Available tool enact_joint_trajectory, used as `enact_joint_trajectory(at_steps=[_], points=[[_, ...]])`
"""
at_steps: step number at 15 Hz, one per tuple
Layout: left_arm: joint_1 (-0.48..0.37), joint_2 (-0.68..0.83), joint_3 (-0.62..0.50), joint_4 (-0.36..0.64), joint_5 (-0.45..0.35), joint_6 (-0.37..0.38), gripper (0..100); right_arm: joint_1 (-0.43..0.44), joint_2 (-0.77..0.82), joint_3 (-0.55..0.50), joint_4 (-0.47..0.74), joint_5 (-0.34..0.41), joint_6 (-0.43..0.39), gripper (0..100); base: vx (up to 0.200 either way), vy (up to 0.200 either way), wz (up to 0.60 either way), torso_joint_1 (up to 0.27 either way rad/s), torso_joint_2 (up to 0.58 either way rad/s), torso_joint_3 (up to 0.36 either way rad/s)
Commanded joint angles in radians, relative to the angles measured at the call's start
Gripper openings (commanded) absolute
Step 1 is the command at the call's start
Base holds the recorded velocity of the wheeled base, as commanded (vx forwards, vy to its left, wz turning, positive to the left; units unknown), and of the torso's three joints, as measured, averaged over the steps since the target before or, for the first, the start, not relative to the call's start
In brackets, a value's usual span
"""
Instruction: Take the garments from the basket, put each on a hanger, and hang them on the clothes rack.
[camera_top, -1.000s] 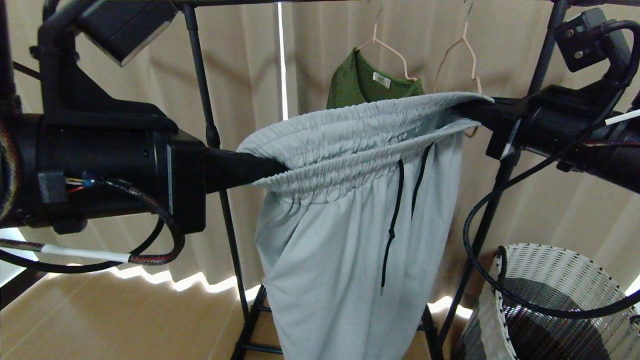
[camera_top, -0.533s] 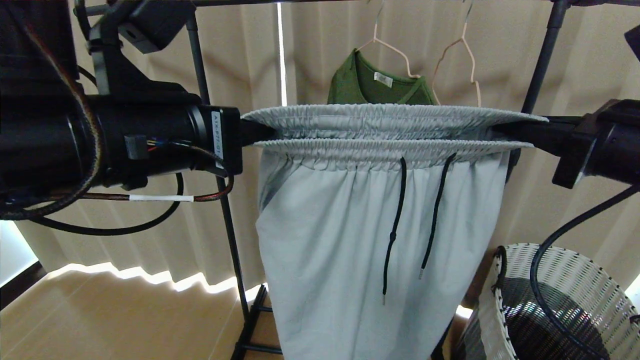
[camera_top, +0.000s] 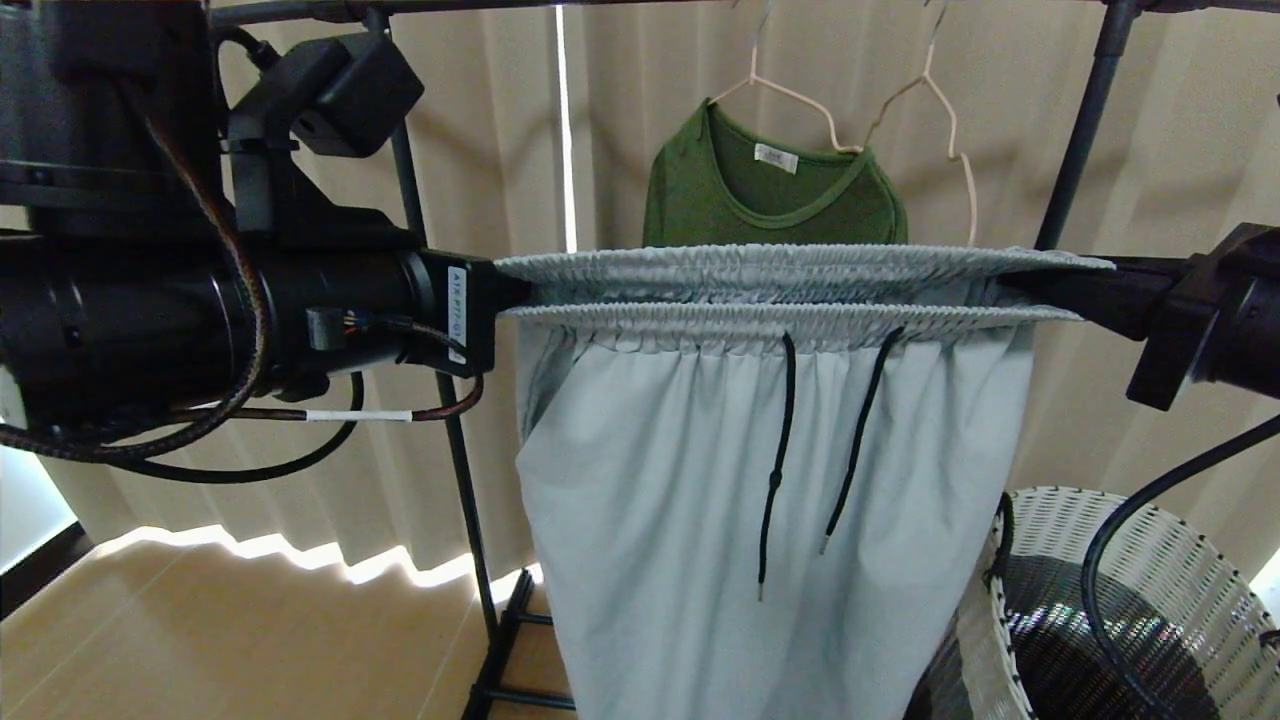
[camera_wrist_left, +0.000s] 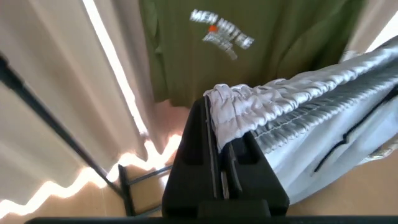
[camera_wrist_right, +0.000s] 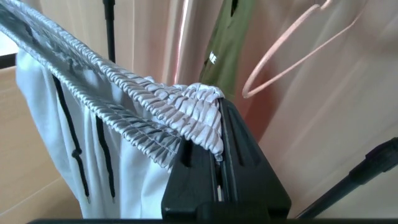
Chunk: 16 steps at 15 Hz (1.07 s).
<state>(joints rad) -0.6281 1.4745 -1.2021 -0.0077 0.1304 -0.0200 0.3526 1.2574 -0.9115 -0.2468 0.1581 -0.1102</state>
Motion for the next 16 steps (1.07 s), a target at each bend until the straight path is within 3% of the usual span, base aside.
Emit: enact_joint_trajectory(at_steps=[1,6,12,13,16], points=[[-0.001,0.000,0.004,-0.005,0.003,-0.001,0,0.002,0.002,0.000,-0.002,0.000,0.000,0,0.000,0.000,0.00,0.000,0.00,0.000],[0.001,0.007,0.047,-0.075,0.031,-0.015,0,0.002,0.013,0.010,-0.023,-0.003,-0.002,0,0.000,0.000,0.00,0.000,0.00,0.000],[0.002,0.007,0.070,-0.081,0.037,-0.014,0,0.002,0.022,0.034,-0.023,-0.005,-0.002,0,0.000,0.000,0.00,0.000,0.00,0.000],[0.002,0.007,0.073,-0.081,0.043,-0.014,0,0.002,0.022,0.036,-0.023,-0.005,-0.002,100,0.000,0.000,0.00,0.000,0.00,0.000],[0.002,0.015,0.072,-0.107,0.061,-0.009,0,0.003,0.019,0.059,-0.025,-0.003,0.000,100,0.000,0.000,0.00,0.000,0.00,0.000]])
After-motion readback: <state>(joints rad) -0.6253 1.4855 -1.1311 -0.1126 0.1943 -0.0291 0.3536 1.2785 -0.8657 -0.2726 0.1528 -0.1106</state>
